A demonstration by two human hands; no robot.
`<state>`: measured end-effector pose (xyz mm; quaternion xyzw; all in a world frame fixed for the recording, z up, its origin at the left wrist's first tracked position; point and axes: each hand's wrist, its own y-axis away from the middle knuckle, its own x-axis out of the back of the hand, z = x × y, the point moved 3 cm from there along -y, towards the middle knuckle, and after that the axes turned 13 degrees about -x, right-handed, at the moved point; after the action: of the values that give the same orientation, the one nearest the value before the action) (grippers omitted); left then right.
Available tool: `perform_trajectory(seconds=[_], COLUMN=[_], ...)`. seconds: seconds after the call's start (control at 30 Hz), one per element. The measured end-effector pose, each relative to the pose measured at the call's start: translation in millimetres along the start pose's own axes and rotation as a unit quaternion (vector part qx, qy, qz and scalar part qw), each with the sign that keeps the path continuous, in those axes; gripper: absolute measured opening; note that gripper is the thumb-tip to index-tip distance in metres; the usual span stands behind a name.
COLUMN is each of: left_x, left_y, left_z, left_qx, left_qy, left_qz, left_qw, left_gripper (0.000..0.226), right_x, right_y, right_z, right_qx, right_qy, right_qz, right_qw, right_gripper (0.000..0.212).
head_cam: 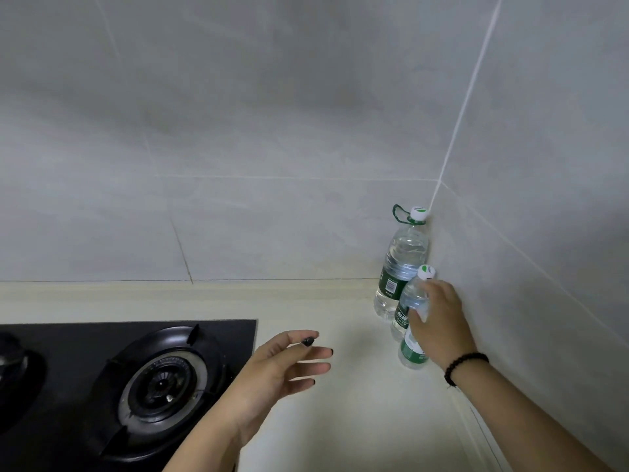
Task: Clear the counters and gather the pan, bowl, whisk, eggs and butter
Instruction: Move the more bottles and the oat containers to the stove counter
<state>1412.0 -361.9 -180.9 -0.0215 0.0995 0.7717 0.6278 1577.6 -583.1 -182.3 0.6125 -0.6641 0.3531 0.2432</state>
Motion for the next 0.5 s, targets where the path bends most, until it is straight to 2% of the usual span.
perform_trajectory(seconds=[0.13, 0.27, 0.5], left_x=[3.7, 13.2, 32.4], left_y=[20.4, 47.8, 105.7], left_z=[3.9, -2.2, -22.9], left_qx=[-0.013, -0.025, -0.02], left_qy=[0.015, 0.035, 0.056], left_qz=[0.044, 0.115, 0.258], left_qw=[0.999, 0.992, 0.964], left_gripper=[0.026, 0.044, 0.024], right_x=[-16.1, -30.7, -58.9], right_y=[33.3, 60.0, 108.3], right_z=[-24.8, -46.3, -68.7], right_qx=[0.06, 0.07, 0.045], right_qy=[-0.079, -0.15, -0.169], right_qz=[-0.055, -0.129, -0.279], right_qw=[0.994, 0.978, 0.944], right_gripper=[0.03, 0.028, 0.029])
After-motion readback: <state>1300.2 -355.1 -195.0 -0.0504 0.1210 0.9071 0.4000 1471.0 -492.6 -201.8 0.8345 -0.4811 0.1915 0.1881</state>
